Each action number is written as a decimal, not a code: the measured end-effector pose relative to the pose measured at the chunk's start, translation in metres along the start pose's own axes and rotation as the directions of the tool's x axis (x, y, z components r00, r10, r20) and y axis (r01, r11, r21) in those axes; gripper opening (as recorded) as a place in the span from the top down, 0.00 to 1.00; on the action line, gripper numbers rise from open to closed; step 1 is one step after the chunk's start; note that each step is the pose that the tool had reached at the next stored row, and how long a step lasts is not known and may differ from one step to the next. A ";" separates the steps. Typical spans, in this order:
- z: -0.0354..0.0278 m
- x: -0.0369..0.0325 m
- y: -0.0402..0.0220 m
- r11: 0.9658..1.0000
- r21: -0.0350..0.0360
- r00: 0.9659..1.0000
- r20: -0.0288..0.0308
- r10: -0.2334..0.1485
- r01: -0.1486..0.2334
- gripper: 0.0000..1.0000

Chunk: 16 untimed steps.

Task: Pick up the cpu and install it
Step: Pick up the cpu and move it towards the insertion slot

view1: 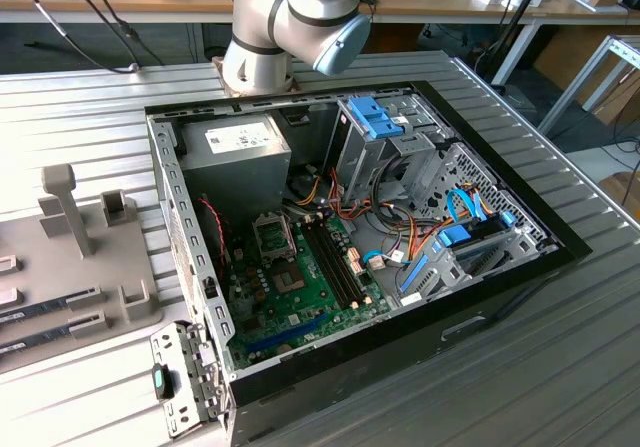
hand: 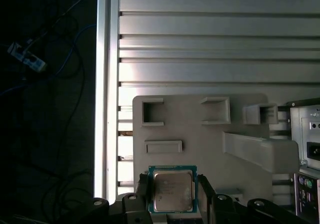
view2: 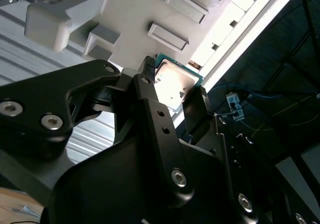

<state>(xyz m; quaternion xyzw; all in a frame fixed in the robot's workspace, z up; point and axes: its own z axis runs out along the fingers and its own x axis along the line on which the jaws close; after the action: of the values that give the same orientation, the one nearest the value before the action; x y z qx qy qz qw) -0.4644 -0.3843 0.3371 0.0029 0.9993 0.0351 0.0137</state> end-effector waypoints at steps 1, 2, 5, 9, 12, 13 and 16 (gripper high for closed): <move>-0.0003 0.0000 0.0001 1.000 0.000 1.000 0.000 0.000 0.000 0.53; -0.0005 0.0000 0.0001 1.000 0.000 1.000 0.000 0.000 0.000 0.53; -0.0011 0.0000 0.0001 1.000 0.000 1.000 0.000 0.000 0.000 0.53; -0.0020 -0.0001 0.0001 1.000 -0.001 1.000 0.000 0.000 0.000 0.53; -0.0027 -0.0001 0.0002 1.000 -0.002 1.000 0.000 0.000 0.000 0.53; -0.0029 -0.0001 0.0002 1.000 -0.002 1.000 0.000 0.000 0.000 0.53; -0.0045 -0.0001 0.0003 1.000 -0.002 1.000 0.000 0.000 0.000 0.53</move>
<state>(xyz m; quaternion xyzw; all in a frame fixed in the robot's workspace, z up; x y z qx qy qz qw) -0.4644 -0.3843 0.3416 0.0029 0.9993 0.0359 0.0137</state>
